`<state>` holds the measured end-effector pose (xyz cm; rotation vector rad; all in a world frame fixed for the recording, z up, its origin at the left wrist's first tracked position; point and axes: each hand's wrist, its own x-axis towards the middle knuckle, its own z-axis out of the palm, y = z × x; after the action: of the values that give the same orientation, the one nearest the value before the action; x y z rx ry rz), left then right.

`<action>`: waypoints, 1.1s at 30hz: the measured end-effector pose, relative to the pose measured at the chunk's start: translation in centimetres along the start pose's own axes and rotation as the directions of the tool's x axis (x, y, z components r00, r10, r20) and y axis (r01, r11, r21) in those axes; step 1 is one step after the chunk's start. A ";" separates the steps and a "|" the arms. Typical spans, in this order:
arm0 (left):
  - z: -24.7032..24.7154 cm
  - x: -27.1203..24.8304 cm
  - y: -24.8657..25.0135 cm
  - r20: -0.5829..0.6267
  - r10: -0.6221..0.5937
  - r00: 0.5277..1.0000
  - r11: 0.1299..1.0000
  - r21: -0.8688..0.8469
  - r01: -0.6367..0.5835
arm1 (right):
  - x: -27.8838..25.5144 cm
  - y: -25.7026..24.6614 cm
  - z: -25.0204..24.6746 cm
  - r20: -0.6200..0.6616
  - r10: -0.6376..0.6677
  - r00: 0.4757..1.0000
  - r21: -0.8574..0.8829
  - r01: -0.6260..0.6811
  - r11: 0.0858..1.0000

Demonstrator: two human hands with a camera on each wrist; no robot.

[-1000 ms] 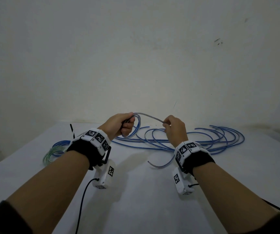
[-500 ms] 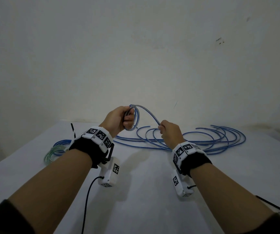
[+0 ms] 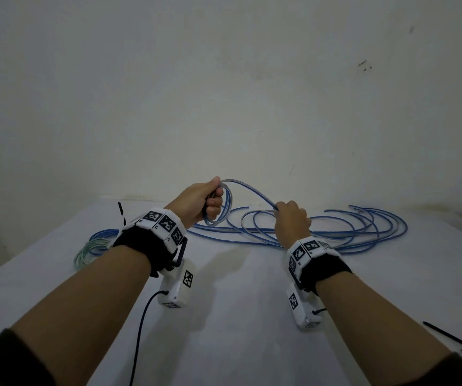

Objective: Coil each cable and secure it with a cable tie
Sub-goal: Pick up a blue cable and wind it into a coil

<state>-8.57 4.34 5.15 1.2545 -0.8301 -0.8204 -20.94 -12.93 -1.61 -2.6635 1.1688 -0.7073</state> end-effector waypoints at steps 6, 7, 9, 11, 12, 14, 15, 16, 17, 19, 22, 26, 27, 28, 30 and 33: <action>0.2 0.2 0.1 0.036 -0.015 0.999 0.992 -0.124 0.020 | -0.1 0.3 0.6 -0.008 -0.075 0.997 0.105 0.076 0.992; 0.2 0.3 0.2 0.042 -0.016 0.999 0.988 -0.153 0.023 | -0.2 0.3 0.5 -0.002 -0.104 0.995 0.116 0.104 0.988; 0.1 0.3 0.2 0.054 -0.014 0.998 0.982 -0.185 0.024 | -0.2 0.2 0.2 -0.024 -0.123 0.992 0.170 0.125 0.977; 0.0 0.3 0.2 0.063 -0.017 0.998 0.978 -0.206 0.030 | -0.3 0.1 0.0 -0.084 -0.087 0.993 0.281 0.107 0.954; 0.0 0.2 0.2 0.068 -0.025 0.997 0.975 -0.218 0.040 | -0.4 0.1 0.1 -0.110 -0.072 0.991 0.308 0.103 0.946; 0.0 0.1 0.3 0.088 -0.047 0.995 0.970 -0.232 0.066 | -0.4 0.3 0.2 -0.157 -0.083 0.984 0.302 0.128 0.945; 0.0 0.1 0.3 0.101 -0.058 0.993 0.969 -0.234 0.081 | -0.3 0.5 0.4 -0.172 -0.091 0.981 0.294 0.139 0.946; 0.0 0.0 0.4 0.113 -0.069 0.991 0.967 -0.236 0.095 | -0.3 0.6 0.6 -0.186 -0.089 0.978 0.291 0.142 0.946; 0.0 -0.1 0.5 0.124 -0.077 0.989 0.965 -0.239 0.105 | -0.2 0.8 0.7 -0.194 -0.085 0.977 0.288 0.139 0.948; 0.0 -0.2 0.5 0.134 -0.080 0.988 0.959 -0.260 0.113 | -0.2 0.9 0.8 -0.175 -0.082 0.981 0.261 0.126 0.957; 0.3 0.1 0.3 0.101 -0.034 0.994 0.946 -0.317 0.064 | -0.4 0.7 0.7 -0.111 -0.137 0.984 0.224 0.159 0.962; 0.7 0.7 -0.1 0.009 0.054 0.998 0.918 -0.393 -0.047 | -0.8 0.2 0.5 -0.043 -0.294 0.955 0.178 0.297 0.938; 0.8 0.9 -0.2 -0.019 0.064 0.998 0.912 -0.404 -0.067 | -0.9 0.0 0.4 -0.035 -0.340 0.940 0.188 0.340 0.921; 0.9 1.0 -0.3 -0.056 0.072 0.996 0.910 -0.405 -0.089 | -0.9 -0.1 0.4 -0.026 -0.384 0.923 0.210 0.380 0.901; 1.2 1.3 -0.4 -0.147 0.093 0.985 0.913 -0.383 -0.143 | -1.0 -0.6 0.4 -0.012 -0.465 0.885 0.265 0.451 0.852; 1.7 1.7 -0.6 -0.261 0.119 0.958 0.932 -0.303 -0.198 | -1.3 -1.4 0.3 -0.006 -0.560 0.828 0.272 0.541 0.796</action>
<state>-9.32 1.98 4.92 0.9539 -0.5655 -0.6295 -20.65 -11.06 -1.91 -2.7620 0.2230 -0.7622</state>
